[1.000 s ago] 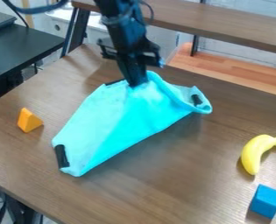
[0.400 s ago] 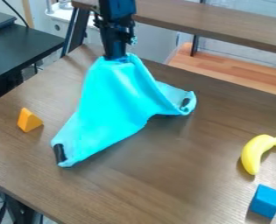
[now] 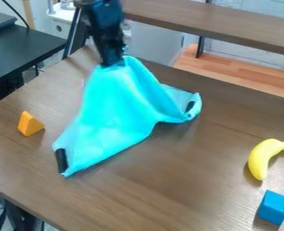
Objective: Fold the cloth from bottom right to top left
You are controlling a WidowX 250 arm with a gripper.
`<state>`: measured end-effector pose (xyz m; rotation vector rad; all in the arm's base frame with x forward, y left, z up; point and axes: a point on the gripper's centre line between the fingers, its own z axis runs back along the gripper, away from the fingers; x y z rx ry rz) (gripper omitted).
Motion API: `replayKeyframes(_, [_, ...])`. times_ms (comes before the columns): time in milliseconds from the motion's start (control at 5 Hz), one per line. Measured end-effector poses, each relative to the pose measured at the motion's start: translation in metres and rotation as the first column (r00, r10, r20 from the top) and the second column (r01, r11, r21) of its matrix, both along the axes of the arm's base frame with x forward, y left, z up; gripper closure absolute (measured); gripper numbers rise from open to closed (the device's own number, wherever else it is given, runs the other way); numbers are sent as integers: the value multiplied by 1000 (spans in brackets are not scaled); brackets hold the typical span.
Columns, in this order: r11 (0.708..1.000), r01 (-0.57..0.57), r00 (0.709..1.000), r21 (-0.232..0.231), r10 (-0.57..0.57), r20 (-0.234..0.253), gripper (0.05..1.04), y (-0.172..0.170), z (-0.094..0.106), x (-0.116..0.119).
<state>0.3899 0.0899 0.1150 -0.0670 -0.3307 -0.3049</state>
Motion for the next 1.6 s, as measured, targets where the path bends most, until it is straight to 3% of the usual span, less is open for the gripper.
replayKeyframes(200, [988,-76,977,-137,101,187,1034,8,-27,2])
replayKeyframes(400, [992,-67,961,-105,92,262,1034,6,-37,15])
replayKeyframes(600, [998,23,984,-50,-13,180,1034,10,-46,30])
replayKeyframes(800, [998,57,987,-3,-56,150,1034,14,-33,43])
replayKeyframes(1200, [999,47,989,12,-48,138,1034,20,-23,62])
replayKeyframes(1600, [999,-19,994,35,15,112,1034,36,-38,68])
